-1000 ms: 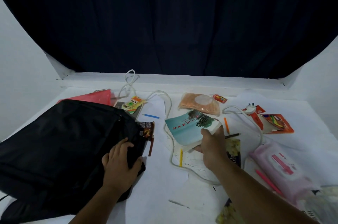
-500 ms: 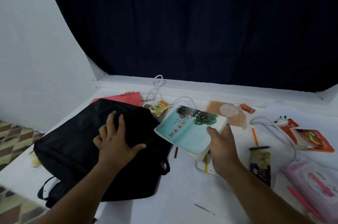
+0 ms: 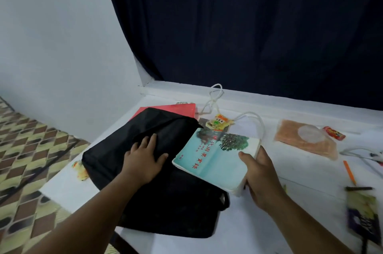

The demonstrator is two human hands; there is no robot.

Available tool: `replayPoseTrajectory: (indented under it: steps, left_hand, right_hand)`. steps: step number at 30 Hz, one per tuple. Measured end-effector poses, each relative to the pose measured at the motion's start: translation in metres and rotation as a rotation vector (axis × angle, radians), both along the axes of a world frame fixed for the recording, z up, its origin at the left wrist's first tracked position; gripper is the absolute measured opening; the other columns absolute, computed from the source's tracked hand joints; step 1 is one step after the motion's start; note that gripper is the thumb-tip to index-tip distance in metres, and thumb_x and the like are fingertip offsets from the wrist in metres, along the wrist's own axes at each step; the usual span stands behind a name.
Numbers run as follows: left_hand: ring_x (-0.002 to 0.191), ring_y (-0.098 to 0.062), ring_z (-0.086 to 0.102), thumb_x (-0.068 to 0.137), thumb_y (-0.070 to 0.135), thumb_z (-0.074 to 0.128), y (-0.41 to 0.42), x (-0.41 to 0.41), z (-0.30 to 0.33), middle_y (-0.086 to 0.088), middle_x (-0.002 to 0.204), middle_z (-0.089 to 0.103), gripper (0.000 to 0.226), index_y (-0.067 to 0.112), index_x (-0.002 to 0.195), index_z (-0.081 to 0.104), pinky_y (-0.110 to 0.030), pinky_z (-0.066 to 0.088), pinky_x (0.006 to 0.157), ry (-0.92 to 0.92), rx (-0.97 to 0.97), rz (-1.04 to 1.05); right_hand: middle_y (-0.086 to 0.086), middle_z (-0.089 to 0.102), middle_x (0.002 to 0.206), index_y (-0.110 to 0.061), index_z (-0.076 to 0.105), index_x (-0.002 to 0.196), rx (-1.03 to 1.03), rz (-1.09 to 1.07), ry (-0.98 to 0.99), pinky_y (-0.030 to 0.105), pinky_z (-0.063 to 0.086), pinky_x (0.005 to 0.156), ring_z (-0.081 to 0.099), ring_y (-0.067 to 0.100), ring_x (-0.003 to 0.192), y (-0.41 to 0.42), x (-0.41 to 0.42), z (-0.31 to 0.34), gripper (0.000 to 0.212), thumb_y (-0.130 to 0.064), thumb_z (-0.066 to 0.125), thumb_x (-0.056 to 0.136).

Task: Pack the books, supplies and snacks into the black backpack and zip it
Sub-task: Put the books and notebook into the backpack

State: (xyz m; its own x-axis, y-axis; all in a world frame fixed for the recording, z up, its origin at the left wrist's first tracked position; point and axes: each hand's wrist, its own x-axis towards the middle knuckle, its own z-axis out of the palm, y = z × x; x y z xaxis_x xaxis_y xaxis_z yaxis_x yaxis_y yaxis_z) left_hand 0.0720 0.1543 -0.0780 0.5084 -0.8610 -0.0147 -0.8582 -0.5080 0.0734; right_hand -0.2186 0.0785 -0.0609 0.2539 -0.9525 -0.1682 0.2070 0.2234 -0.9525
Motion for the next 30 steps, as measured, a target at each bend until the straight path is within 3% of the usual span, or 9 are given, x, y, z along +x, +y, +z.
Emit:
replayPoseTrajectory:
  steps: [3,5,7,11,13,20,24,27,30]
  left_hand:
    - [0.149,-0.035,0.024,0.084,0.079,0.042,0.001,0.002,0.002,-0.003,0.167,0.016,0.099,0.030,0.160,0.002,-0.050,0.026,0.117,0.013,0.066,-0.057]
    - [0.138,-0.032,0.045,0.088,0.070,0.048,0.001,0.009,0.015,-0.006,0.156,0.040,0.089,0.026,0.159,0.016,-0.045,0.041,0.108,0.027,0.026,-0.097]
    - [0.113,-0.028,0.063,0.094,0.053,0.055,-0.001,0.021,0.033,-0.007,0.125,0.066,0.065,0.021,0.148,0.039,-0.037,0.051,0.091,0.124,-0.073,-0.129]
    - [0.078,-0.006,0.065,0.097,0.027,0.062,0.001,0.044,0.064,0.006,0.089,0.070,0.009,0.024,0.105,0.065,-0.024,0.045,0.070,0.548,-0.333,-0.107]
    - [0.077,-0.006,0.066,0.097,0.024,0.062,0.002,0.052,0.072,0.004,0.089,0.072,0.005,0.025,0.100,0.067,-0.021,0.048,0.067,0.655,-0.390,-0.087]
    - [0.088,-0.021,0.072,0.097,0.026,0.063,-0.001,0.067,0.090,-0.001,0.093,0.075,0.008,0.023,0.098,0.071,-0.038,0.055,0.085,0.821,-0.436,-0.167]
    - [0.094,-0.030,0.072,0.098,0.024,0.062,0.000,0.077,0.099,-0.007,0.097,0.076,0.013,0.023,0.105,0.073,-0.043,0.054,0.091,0.945,-0.459,-0.200]
    - [0.093,-0.029,0.073,0.100,0.022,0.060,0.001,0.082,0.102,-0.007,0.098,0.077,0.016,0.025,0.108,0.074,-0.042,0.055,0.089,1.044,-0.469,-0.205]
    - [0.090,-0.030,0.073,0.100,0.020,0.060,0.001,0.086,0.100,-0.011,0.098,0.076,0.016,0.021,0.105,0.075,-0.039,0.055,0.085,1.122,-0.473,-0.183]
  right_hand:
    - [0.002,0.075,0.104,-0.022,0.063,0.112,-0.007,-0.011,0.079,0.049,0.057,0.088,0.072,0.025,0.096,-0.001,0.017,-0.001,0.026,-0.005,0.053,0.096]
    - [0.002,0.076,0.102,-0.021,0.065,0.108,-0.001,-0.026,0.118,0.048,0.056,0.086,0.072,0.025,0.093,-0.004,0.023,-0.002,0.023,-0.005,0.053,0.095]
    - [0.004,0.076,0.102,-0.019,0.066,0.105,0.021,-0.033,0.128,0.048,0.055,0.086,0.072,0.026,0.091,-0.007,0.029,-0.001,0.022,-0.005,0.053,0.094]
    - [0.008,0.076,0.101,-0.017,0.067,0.107,0.045,0.001,0.065,0.043,0.056,0.083,0.072,0.029,0.091,-0.011,0.050,0.008,0.024,-0.003,0.051,0.095]
    - [0.009,0.076,0.101,-0.016,0.067,0.108,0.051,0.019,0.056,0.040,0.057,0.078,0.073,0.028,0.090,-0.012,0.064,0.013,0.024,-0.004,0.051,0.095]
    - [0.015,0.075,0.099,-0.012,0.067,0.103,0.036,0.021,0.065,0.055,0.054,0.091,0.071,0.037,0.094,-0.017,0.120,0.034,0.019,-0.004,0.053,0.092]
    - [0.019,0.070,0.110,-0.011,0.059,0.117,0.156,0.050,-0.039,0.062,0.054,0.087,0.069,0.039,0.099,-0.015,0.164,0.023,0.025,-0.003,0.049,0.096]
    - [0.011,0.066,0.118,-0.017,0.046,0.127,0.191,0.230,0.127,0.050,0.061,0.075,0.069,0.028,0.098,-0.008,0.192,0.009,0.029,-0.020,0.055,0.100]
    - [0.019,0.060,0.117,-0.011,0.040,0.124,0.187,0.415,0.332,0.038,0.062,0.057,0.069,0.030,0.072,-0.006,0.202,0.005,0.029,-0.019,0.056,0.101]
